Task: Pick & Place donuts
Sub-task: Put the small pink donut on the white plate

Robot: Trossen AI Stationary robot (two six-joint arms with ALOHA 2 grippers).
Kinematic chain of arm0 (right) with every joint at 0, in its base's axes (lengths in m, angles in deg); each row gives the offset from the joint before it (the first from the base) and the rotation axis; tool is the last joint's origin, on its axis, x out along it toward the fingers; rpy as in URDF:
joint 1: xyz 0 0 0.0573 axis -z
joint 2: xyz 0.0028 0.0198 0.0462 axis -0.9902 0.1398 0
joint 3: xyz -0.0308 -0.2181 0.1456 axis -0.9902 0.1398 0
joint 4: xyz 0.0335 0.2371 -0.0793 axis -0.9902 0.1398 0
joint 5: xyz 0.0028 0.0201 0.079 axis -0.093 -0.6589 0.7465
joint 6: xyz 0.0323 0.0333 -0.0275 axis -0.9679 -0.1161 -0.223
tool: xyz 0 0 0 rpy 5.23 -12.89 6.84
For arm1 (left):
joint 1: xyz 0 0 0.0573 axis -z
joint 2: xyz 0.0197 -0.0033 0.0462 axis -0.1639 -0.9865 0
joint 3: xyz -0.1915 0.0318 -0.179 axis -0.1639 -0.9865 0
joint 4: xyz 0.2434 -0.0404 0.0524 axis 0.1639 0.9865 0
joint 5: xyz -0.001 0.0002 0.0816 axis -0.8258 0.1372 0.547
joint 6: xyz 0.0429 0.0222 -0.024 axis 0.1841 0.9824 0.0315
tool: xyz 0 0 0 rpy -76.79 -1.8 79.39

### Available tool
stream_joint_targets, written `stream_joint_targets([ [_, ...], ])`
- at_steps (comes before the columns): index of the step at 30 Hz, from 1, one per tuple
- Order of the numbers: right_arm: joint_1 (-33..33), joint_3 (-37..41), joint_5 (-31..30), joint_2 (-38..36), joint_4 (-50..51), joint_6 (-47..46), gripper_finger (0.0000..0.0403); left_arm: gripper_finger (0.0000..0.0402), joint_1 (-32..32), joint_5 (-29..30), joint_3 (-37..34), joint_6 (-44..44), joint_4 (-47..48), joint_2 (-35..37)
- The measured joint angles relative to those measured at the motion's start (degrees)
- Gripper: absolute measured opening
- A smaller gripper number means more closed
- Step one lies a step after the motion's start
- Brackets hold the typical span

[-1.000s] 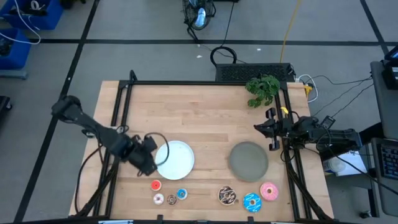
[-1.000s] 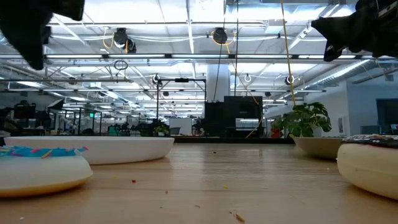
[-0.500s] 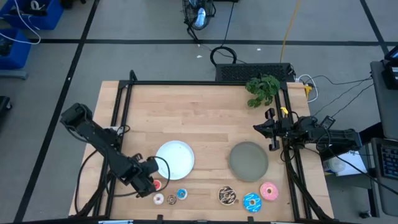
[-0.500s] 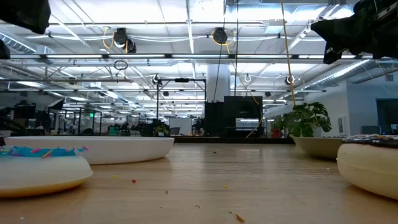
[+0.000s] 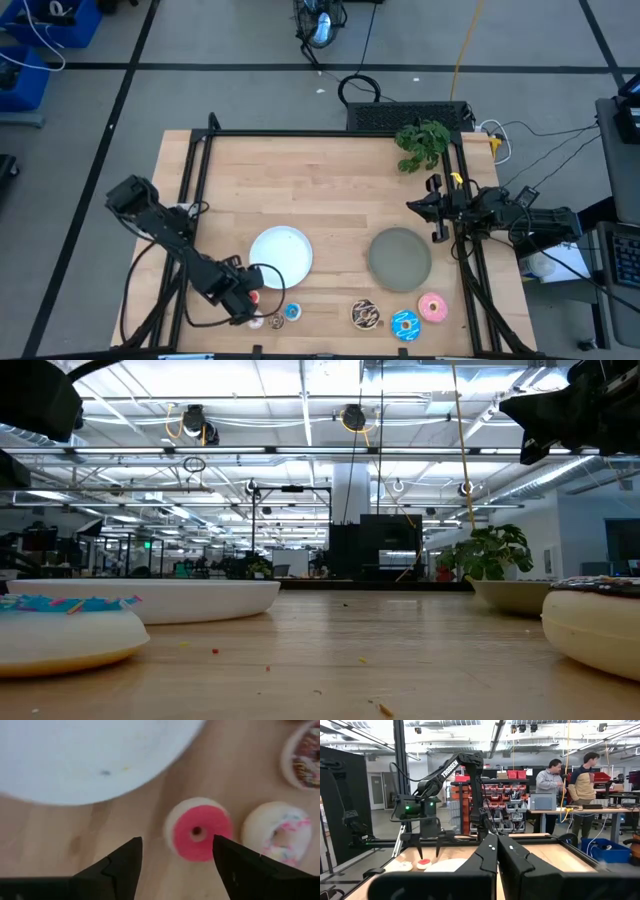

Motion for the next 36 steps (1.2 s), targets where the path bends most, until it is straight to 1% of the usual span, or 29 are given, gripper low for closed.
stream_joint_targets([
  [2,0.00,0.00,0.00,0.02,-0.07,0.11,0.0000,0.0244,0.40,0.01,0.04,1.67,-2.00,-0.04],
  [5,0.00,0.00,-0.02,0.02,-0.90,1.44,0.0000,0.0258,0.37,-0.04,0.07,3.08,-1.96,-0.06],
  [12,0.00,0.00,-0.24,0.02,-2.09,1.96,0.0000,0.0322,-0.07,-0.49,0.07,3.97,-1.91,-0.06],
  [15,0.00,0.00,-0.24,0.02,-2.40,1.98,0.0000,0.0342,-0.17,-1.09,0.07,4.27,-1.90,-0.06],
  [18,0.00,0.00,-0.24,0.02,-2.40,1.98,0.0000,0.0344,-0.08,-1.30,0.06,5.53,-1.92,-0.46],
  [26,0.00,0.00,-0.26,0.02,-2.40,1.98,0.0000,0.0311,-0.45,-0.15,-0.59,5.54,-1.99,-0.54],
  [29,0.00,0.00,-0.26,0.02,-2.41,1.97,0.0000,0.0307,-0.45,0.09,-0.59,5.79,-2.02,-0.54],
  [31,0.00,0.00,-0.26,0.02,-2.43,1.96,0.0000,0.0313,-0.45,0.63,-0.59,5.87,-2.10,-0.64],
  [36,0.00,0.00,-0.27,0.02,-2.43,1.98,0.0000,0.0346,-0.45,-0.09,-0.59,6.03,-2.78,-3.16],
])
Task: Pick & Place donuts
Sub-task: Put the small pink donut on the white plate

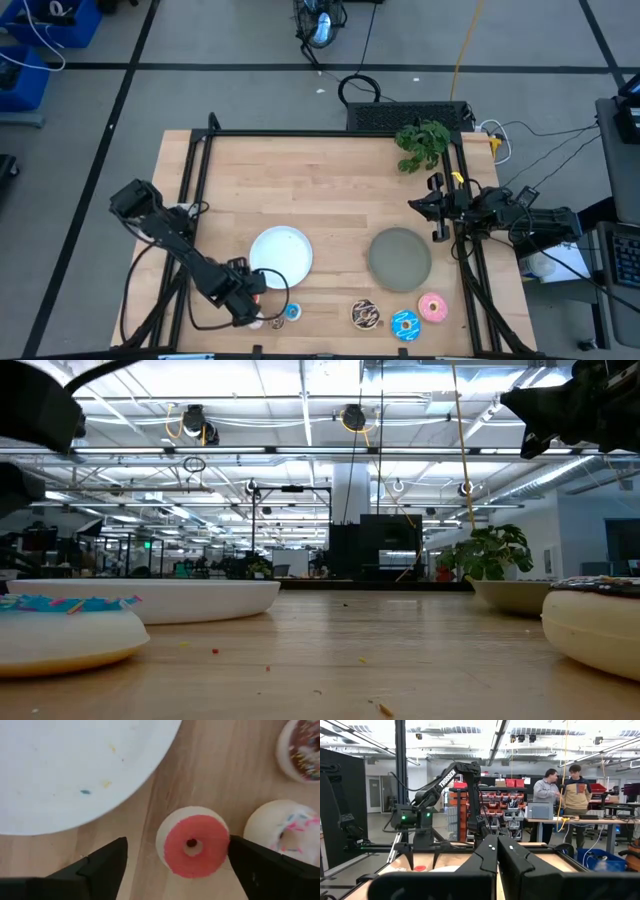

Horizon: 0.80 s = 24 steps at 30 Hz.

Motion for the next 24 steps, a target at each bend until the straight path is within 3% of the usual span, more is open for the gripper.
stream_joint_targets([
  [6,0.00,0.00,-0.02,0.02,0.00,-0.02,0.0000,0.0366,-0.26,-1.38,0.22,2.65,-2.80,-3.12],
  [12,0.00,0.00,-0.04,0.02,-0.44,-0.02,0.0000,0.0360,-0.29,-1.27,0.02,2.43,-2.94,-2.44],
  [24,0.00,0.00,-0.02,0.02,-0.38,-0.02,0.0000,0.0250,-0.43,-0.86,-0.07,2.13,-2.94,-2.36],
])
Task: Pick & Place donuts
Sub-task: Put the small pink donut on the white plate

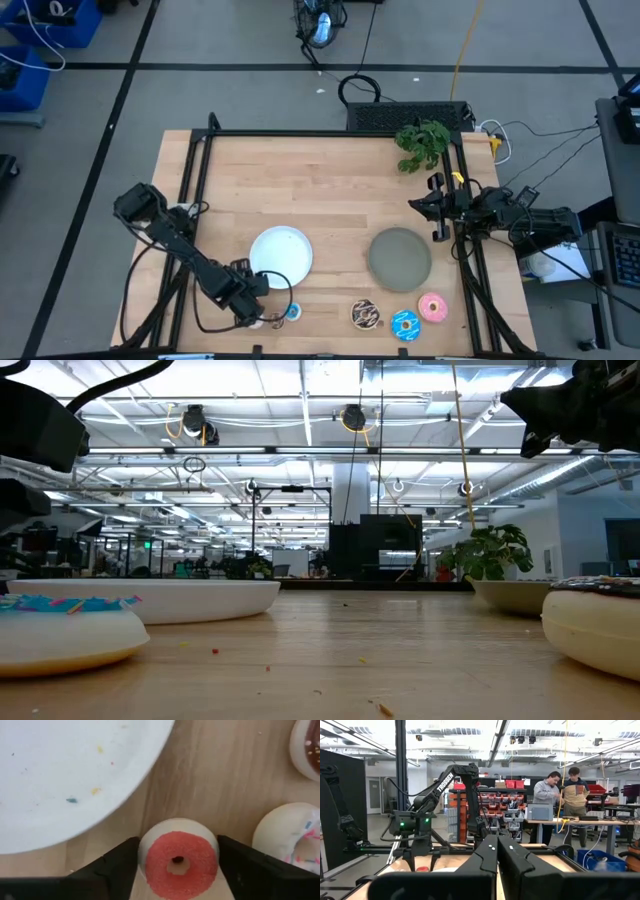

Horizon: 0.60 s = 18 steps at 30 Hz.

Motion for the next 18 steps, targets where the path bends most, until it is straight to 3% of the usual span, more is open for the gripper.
stream_joint_targets([
  [9,0.00,0.00,0.00,0.00,0.01,0.00,0.0000,0.0195,-1.96,-2.63,-0.04,-0.59,1.34,2.46],
  [18,0.00,0.00,0.00,0.00,0.09,0.00,0.0000,0.0184,-4.64,-1.04,-0.04,-0.81,4.52,10.61],
])
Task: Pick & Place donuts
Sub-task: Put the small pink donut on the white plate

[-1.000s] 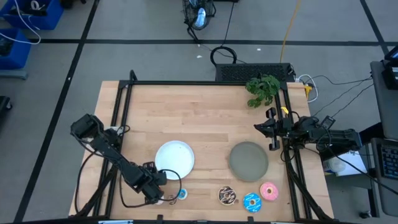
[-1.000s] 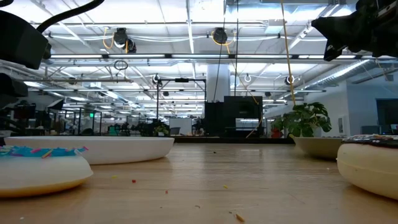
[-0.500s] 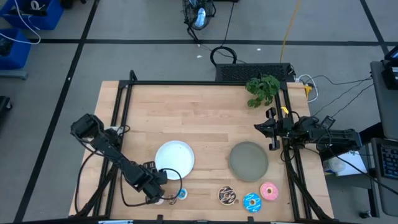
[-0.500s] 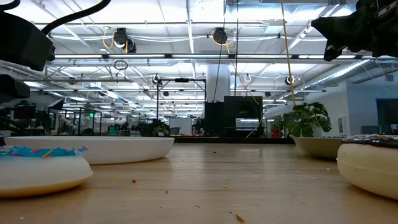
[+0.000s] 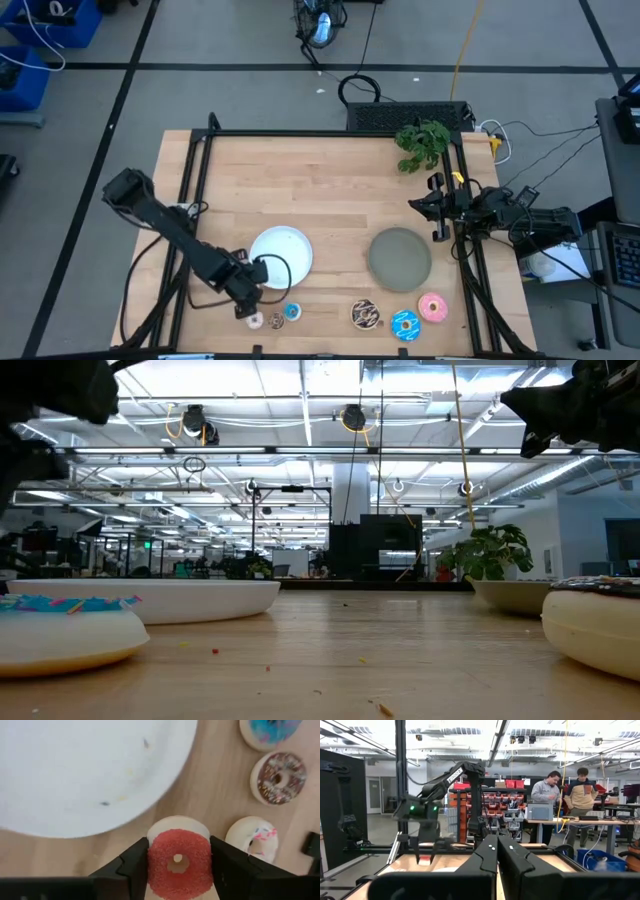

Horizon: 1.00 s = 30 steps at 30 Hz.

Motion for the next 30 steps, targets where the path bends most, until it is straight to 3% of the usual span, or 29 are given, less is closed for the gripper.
stream_joint_targets([
  [9,0.00,0.00,0.00,0.00,-0.04,0.00,0.0000,0.0184,-5.50,2.75,0.76,6.27,0.17,9.67],
  [16,0.00,0.00,0.02,0.02,0.82,-0.02,0.0000,0.0184,-6.30,5.01,1.86,12.84,-0.34,13.99],
  [30,0.00,0.00,-1.31,0.24,0.75,0.00,0.0000,0.0184,-6.30,4.61,1.95,9.23,2.82,15.17],
])
